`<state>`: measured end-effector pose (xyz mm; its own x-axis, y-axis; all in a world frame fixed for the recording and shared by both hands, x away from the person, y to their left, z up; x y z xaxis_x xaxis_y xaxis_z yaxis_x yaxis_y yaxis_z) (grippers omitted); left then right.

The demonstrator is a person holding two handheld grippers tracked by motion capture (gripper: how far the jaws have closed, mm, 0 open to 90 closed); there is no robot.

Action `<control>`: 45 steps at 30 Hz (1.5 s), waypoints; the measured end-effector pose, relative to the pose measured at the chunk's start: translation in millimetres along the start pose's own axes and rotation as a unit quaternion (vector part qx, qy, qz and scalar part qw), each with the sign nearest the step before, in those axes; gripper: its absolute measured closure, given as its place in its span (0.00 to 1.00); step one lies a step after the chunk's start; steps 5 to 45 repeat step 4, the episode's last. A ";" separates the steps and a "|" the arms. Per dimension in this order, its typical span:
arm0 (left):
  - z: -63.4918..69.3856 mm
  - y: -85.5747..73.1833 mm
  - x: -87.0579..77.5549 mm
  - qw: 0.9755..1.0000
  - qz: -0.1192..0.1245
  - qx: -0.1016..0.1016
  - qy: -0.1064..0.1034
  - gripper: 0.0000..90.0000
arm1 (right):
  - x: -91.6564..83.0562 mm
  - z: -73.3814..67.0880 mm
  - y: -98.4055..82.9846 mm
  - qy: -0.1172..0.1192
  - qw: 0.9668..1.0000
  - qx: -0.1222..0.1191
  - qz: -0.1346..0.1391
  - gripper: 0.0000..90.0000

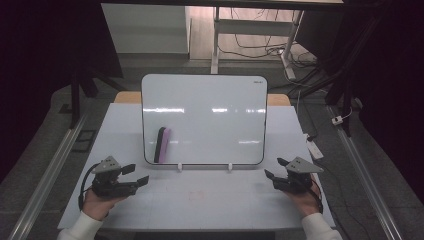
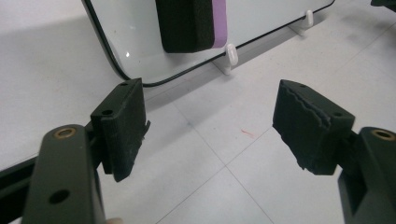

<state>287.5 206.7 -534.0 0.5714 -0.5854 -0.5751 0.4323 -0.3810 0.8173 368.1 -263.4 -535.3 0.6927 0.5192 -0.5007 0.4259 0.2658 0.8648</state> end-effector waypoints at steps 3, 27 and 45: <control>-0.5 -0.4 0.1 1.000 -0.001 0.000 0.000 0.29 | -0.2 0.2 0.0 -0.001 1.000 -0.002 0.000 0.37; -0.7 -0.6 0.2 1.000 -0.001 -0.001 0.000 0.29 | -0.4 0.1 -0.1 -0.001 1.000 -0.001 -0.001 0.37; -0.7 -0.6 0.2 1.000 -0.001 -0.001 0.000 0.29 | -0.4 0.1 -0.1 -0.001 1.000 -0.001 -0.001 0.37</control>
Point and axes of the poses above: each handheld gripper's, and its own axes: x roughly forward along the jaws, y roughly out of its top, z roughly to its right, the point moved 7 cm from there along x, roughly forward along the jaws, and after that the axes turned 13 degrees about x, right-handed, at the moved point
